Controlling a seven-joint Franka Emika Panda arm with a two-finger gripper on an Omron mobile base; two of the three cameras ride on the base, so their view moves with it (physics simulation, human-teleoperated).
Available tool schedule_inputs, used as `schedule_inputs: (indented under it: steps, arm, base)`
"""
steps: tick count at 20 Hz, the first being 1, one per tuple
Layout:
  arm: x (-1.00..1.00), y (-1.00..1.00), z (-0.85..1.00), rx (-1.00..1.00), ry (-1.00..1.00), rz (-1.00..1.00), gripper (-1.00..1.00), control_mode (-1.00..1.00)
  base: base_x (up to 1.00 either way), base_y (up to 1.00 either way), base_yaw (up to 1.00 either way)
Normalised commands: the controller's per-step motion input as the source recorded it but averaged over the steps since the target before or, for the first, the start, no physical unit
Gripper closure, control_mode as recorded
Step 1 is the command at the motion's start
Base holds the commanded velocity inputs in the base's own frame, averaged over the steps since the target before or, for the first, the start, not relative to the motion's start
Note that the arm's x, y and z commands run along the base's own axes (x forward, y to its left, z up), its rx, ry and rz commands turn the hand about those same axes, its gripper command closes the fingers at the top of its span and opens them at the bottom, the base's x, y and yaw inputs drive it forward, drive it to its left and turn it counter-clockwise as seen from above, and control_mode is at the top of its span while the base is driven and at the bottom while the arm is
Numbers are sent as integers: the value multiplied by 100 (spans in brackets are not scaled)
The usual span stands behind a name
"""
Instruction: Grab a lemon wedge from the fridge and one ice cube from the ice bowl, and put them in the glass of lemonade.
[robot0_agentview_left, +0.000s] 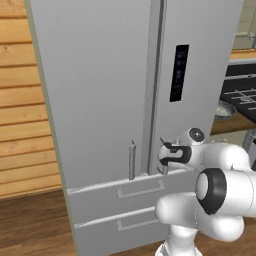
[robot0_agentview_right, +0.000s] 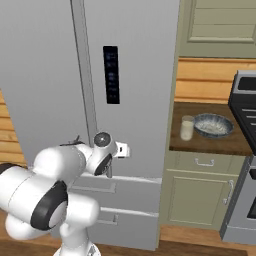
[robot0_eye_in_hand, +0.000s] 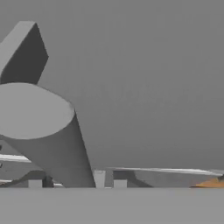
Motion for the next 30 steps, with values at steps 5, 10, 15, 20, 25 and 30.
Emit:
schedule_inputs:
  steps: [5,10,15,20,25,30]
  arm:
    - [-70,-96,24,14,0,-12,100,-100]
    - [-98,-99,8,20,-3,-11,100,-100]
    - [-66,-48,3,9,-2,-9,-100,-100]
    - [-95,-14,91,6,-8,0,-100,-100]
    - [-78,7,100,2,-12,0,-100,-100]
    - [-30,41,100,-1,-6,-1,-100,-100]
  base:
    - [0,0,0]
    - [0,0,0]
    - [0,0,0]
    - [0,0,0]
    - [0,0,0]
    - [0,0,0]
